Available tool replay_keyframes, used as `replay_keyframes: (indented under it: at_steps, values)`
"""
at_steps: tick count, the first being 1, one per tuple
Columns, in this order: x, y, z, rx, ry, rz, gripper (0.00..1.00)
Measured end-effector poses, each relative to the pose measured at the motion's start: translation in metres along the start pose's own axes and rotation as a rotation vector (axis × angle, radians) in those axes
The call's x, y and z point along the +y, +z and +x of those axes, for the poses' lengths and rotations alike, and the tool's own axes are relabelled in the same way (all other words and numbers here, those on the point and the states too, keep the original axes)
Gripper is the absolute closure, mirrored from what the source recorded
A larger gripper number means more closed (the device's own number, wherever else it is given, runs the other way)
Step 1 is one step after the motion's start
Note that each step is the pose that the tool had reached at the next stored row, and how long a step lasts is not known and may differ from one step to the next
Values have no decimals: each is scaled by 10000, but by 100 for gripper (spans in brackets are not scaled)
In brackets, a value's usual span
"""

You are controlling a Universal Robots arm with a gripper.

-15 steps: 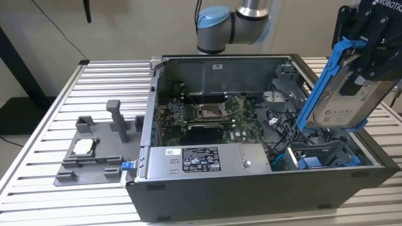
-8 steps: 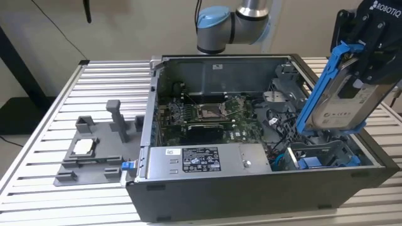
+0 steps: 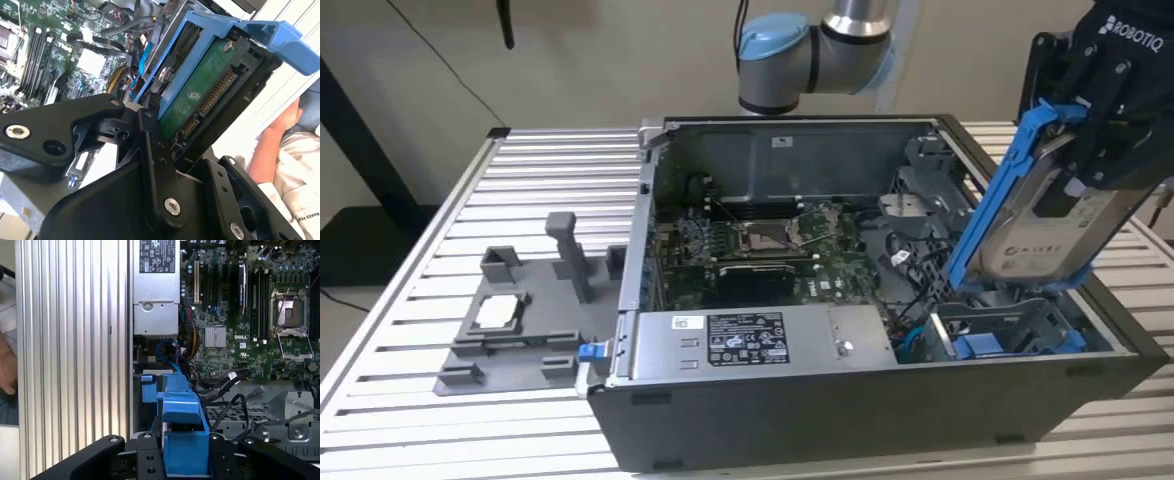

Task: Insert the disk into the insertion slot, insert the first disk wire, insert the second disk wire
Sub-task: 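Insert the disk into the insertion slot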

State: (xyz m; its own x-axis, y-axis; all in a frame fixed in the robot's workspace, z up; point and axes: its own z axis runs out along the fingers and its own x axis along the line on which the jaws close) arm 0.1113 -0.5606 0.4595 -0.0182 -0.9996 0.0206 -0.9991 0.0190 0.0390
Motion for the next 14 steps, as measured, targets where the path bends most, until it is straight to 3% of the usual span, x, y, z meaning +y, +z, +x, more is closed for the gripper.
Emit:
replay_keyframes:
  at_steps: [7,9,12,14]
  values:
    - [-6,43,3,-24,-1,0,67]
    - [-7,55,5,-101,-4,-1,67]
    - [-9,79,10,-277,-12,-4,67]
    - [-10,91,22,-312,-13,-5,67]
